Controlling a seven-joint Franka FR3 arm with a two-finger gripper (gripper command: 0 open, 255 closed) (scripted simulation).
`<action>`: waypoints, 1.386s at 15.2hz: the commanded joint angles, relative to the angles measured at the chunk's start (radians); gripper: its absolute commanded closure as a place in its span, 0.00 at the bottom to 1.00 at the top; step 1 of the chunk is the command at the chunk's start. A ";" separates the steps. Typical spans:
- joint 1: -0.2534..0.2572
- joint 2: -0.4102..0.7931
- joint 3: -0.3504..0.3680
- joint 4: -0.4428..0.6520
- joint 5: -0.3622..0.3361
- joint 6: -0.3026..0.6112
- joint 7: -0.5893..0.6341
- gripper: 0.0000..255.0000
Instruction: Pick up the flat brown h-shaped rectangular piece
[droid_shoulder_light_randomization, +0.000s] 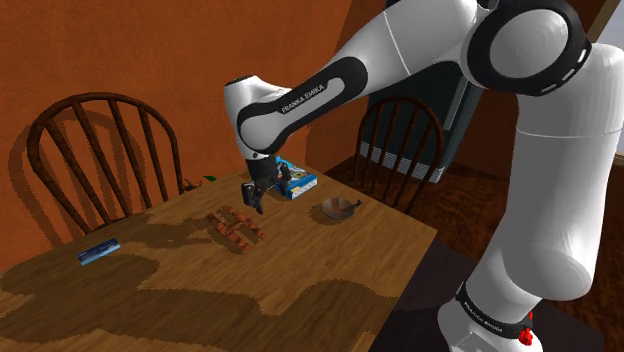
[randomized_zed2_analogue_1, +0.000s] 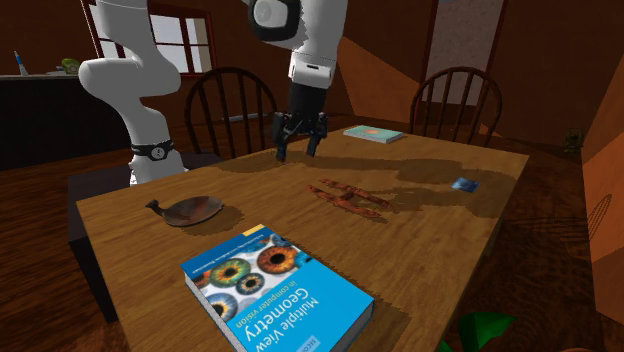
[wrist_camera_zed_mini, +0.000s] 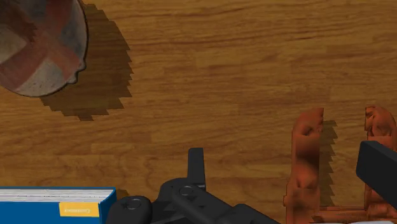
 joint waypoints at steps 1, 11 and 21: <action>0.020 0.084 -0.002 0.078 -0.021 -0.003 0.024 0.00; 0.079 0.323 -0.022 0.284 -0.071 0.012 0.069 0.00; 0.081 0.349 -0.027 0.288 -0.077 0.033 0.072 1.00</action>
